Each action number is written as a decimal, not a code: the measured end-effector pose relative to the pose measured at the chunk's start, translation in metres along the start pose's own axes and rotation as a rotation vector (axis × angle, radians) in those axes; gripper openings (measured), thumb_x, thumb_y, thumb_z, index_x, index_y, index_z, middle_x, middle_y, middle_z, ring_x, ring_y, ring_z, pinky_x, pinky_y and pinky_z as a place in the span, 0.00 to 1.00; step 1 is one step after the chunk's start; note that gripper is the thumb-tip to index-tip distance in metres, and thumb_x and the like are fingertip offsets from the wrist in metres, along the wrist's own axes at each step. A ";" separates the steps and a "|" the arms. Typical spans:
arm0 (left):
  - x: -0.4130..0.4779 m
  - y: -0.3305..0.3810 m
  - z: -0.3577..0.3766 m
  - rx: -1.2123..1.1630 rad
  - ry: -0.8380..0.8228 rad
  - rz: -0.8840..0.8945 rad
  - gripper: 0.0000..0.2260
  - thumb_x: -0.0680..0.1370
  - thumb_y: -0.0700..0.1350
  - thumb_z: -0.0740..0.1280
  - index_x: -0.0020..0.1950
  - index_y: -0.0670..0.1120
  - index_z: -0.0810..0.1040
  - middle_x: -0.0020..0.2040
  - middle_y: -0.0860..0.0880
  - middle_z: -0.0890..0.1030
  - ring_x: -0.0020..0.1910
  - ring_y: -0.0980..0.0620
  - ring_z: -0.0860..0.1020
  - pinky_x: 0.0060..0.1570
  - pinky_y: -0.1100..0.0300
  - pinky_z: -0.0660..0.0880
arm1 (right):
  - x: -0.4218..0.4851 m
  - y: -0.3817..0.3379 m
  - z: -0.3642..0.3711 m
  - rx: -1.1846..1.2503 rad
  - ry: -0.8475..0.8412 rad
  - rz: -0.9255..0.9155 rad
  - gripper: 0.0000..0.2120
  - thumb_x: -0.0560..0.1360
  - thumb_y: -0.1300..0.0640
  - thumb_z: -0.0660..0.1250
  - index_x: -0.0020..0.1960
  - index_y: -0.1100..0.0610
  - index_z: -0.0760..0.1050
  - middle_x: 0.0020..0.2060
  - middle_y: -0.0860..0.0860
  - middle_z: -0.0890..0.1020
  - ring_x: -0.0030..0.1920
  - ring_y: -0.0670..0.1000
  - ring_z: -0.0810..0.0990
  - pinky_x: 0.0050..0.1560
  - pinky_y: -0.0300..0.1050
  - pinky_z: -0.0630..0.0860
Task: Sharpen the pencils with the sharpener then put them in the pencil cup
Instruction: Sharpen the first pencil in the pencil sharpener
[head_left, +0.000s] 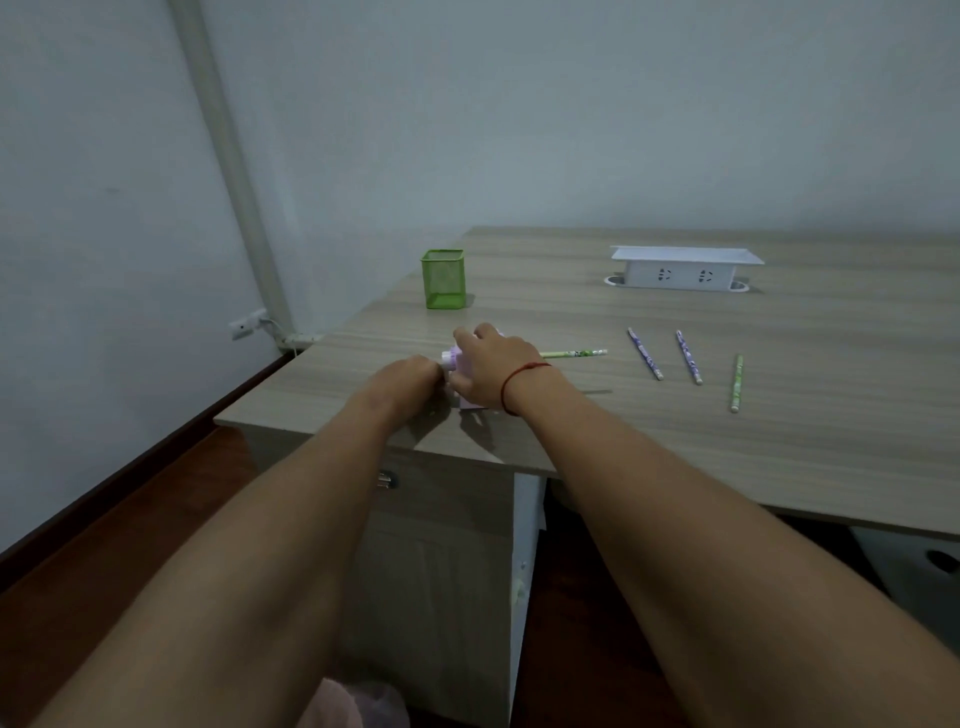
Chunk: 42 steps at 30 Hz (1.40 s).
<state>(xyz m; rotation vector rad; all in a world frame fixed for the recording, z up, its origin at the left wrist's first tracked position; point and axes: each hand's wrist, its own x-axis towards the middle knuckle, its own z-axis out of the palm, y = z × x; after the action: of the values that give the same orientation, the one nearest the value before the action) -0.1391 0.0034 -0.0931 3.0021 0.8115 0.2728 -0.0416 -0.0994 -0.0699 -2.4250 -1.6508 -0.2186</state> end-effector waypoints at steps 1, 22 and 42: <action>0.003 -0.001 -0.003 0.025 0.005 0.020 0.06 0.77 0.43 0.63 0.51 0.42 0.78 0.51 0.42 0.80 0.45 0.46 0.77 0.49 0.53 0.75 | 0.000 0.001 0.000 -0.024 0.011 -0.010 0.23 0.77 0.47 0.58 0.69 0.56 0.65 0.65 0.58 0.71 0.62 0.61 0.74 0.57 0.53 0.72; -0.027 0.012 -0.028 0.075 0.375 0.087 0.11 0.79 0.32 0.58 0.60 0.37 0.71 0.57 0.38 0.75 0.54 0.41 0.75 0.51 0.52 0.73 | -0.003 -0.008 -0.008 -0.147 -0.087 0.028 0.26 0.79 0.46 0.54 0.72 0.57 0.60 0.69 0.58 0.66 0.68 0.60 0.70 0.64 0.56 0.69; -0.042 0.015 -0.012 0.088 0.012 0.036 0.10 0.81 0.42 0.59 0.50 0.40 0.78 0.48 0.41 0.81 0.42 0.45 0.77 0.44 0.54 0.73 | -0.002 -0.001 -0.007 -0.114 -0.058 -0.040 0.24 0.79 0.45 0.53 0.69 0.58 0.63 0.66 0.59 0.68 0.64 0.60 0.72 0.60 0.55 0.70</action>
<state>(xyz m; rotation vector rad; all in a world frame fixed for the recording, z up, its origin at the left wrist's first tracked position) -0.1696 -0.0315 -0.0870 3.1022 0.7916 0.2637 -0.0429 -0.1024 -0.0632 -2.5043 -1.7590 -0.2577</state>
